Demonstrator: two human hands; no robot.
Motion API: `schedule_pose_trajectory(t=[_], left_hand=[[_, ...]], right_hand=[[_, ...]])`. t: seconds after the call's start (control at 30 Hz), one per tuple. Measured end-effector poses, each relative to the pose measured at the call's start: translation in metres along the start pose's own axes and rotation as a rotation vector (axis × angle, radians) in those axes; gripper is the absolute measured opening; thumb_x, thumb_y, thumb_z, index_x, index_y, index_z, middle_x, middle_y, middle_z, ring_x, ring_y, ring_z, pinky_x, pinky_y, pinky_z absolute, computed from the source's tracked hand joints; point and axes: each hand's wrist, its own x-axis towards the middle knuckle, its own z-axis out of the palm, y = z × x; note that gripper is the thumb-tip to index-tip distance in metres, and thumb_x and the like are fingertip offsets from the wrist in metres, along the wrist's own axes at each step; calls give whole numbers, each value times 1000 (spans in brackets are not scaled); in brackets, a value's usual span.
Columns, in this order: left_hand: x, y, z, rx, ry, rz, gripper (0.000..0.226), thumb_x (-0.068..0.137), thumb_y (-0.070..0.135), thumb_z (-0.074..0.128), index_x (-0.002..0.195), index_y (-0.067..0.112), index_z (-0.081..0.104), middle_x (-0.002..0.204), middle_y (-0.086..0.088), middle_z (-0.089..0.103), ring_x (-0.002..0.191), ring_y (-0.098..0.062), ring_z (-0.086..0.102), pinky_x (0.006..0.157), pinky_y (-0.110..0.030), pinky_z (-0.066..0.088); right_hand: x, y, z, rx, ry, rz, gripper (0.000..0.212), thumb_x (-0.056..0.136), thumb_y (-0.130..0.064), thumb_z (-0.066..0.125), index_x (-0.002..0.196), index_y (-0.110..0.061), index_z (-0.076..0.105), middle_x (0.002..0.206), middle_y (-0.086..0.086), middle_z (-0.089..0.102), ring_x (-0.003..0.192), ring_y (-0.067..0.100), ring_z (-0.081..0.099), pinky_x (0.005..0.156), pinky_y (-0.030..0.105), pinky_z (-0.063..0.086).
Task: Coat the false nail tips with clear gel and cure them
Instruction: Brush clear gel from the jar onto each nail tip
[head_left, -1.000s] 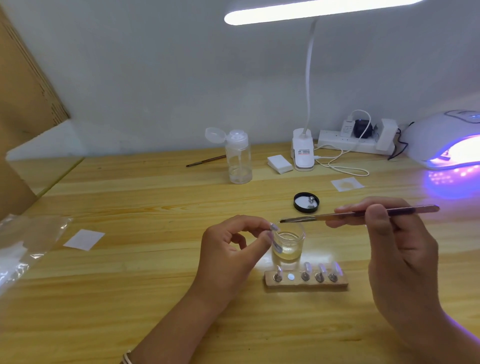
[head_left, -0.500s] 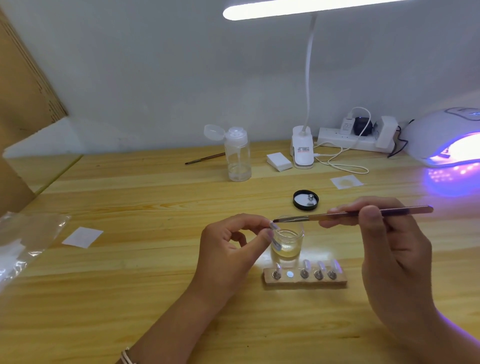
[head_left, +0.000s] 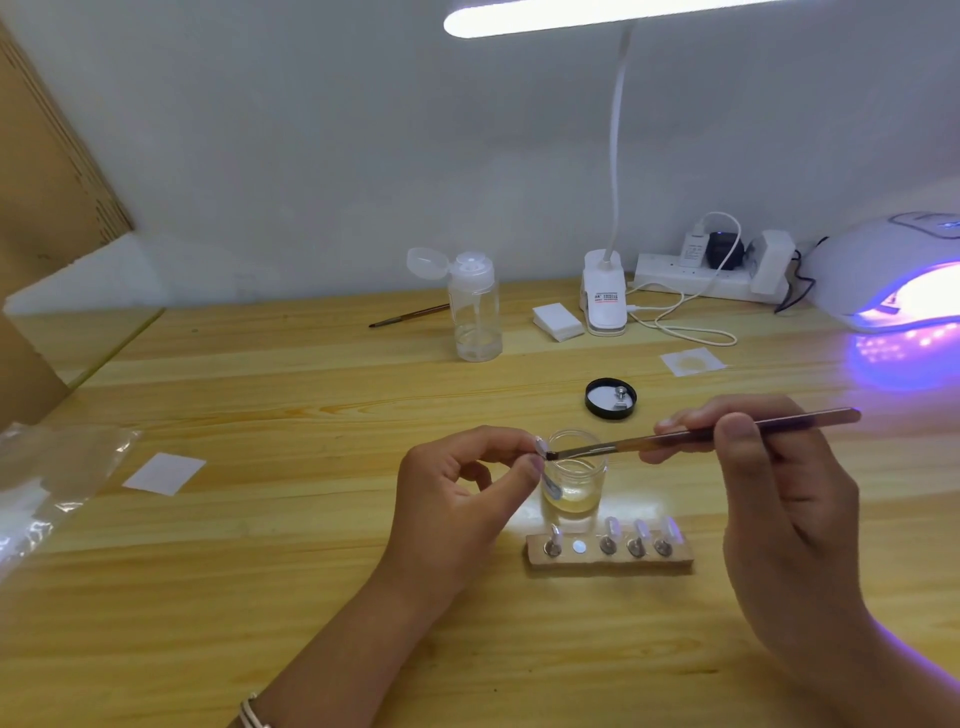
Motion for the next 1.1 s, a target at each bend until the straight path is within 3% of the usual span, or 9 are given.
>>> schedule_pose_trajectory(t=[0.2, 0.33, 0.6, 0.87, 1.1], left_hand=[[-1, -1, 0, 1, -5, 10, 19, 79, 14, 73, 82, 32, 76, 82, 13, 76, 81, -7, 71, 65, -18, 48], [-1, 0, 0, -1, -2, 7, 19, 77, 15, 71, 81, 33, 76, 82, 15, 76, 77, -1, 68, 64, -14, 47], [-2, 0, 0, -44, -6, -12, 18, 80, 15, 69, 84, 30, 76, 84, 10, 77, 86, -13, 71, 71, -33, 50], [-2, -1, 1, -45, -58, -14, 14, 83, 17, 66, 83, 25, 77, 82, 6, 76, 83, -17, 68, 72, -30, 51], [-2, 0, 0, -67, -73, 9, 14, 82, 30, 63, 85, 26, 76, 81, 4, 76, 79, -23, 67, 79, -52, 54]], right_hand=[[1, 0, -2, 12, 19, -12, 21, 104, -19, 39, 97, -19, 59, 90, -1, 69, 81, 22, 71, 83, 25, 51], [0, 0, 1, 14, -9, -7, 20, 103, -28, 43, 97, -18, 59, 92, -2, 69, 82, 21, 71, 82, 28, 54], [2, 0, -2, 10, 15, -9, 20, 104, -16, 39, 98, -18, 58, 88, -1, 70, 83, 18, 71, 85, 21, 50], [2, 1, -1, 4, -2, -12, 20, 106, -20, 40, 98, -22, 58, 89, -2, 71, 84, 18, 72, 85, 20, 50], [0, -1, -1, 22, 9, -29, 19, 106, -20, 40, 100, -16, 57, 90, 0, 71, 86, 16, 71, 85, 19, 49]])
